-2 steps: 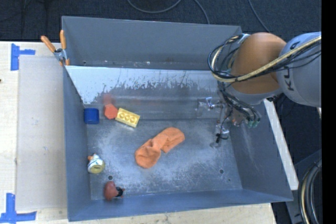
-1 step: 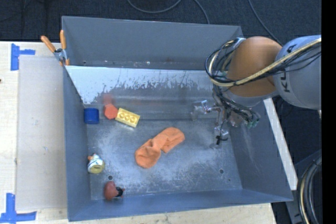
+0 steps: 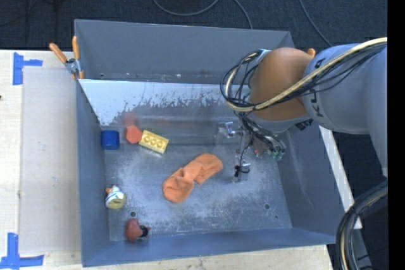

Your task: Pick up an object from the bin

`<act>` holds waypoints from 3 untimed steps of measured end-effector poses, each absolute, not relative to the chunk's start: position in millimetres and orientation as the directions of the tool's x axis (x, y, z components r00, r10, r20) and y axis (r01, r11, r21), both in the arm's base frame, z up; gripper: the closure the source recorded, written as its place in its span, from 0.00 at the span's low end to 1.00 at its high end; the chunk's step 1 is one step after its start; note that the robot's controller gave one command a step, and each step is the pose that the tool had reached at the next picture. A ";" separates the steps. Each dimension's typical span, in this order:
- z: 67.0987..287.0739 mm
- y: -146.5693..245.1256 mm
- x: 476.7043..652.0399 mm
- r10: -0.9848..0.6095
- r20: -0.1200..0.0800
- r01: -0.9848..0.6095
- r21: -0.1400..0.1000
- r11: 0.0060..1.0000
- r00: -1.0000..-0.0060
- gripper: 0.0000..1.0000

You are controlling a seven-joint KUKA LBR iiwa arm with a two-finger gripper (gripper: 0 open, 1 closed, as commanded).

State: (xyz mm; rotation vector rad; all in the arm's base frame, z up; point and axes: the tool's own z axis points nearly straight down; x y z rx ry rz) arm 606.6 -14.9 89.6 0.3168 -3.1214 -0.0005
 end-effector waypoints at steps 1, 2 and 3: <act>77.2 13.9 603.6 -0.474 0.002 -0.474 0.003 0.881 -0.881 0.00; 72.4 52.3 598.6 -0.629 0.003 -0.629 0.003 0.777 -0.777 0.00; 70.2 59.0 591.8 -0.904 -0.001 -0.904 0.004 0.427 -0.427 1.00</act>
Offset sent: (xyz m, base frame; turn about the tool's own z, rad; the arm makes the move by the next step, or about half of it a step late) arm -0.0100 0.0762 -0.0188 -0.4926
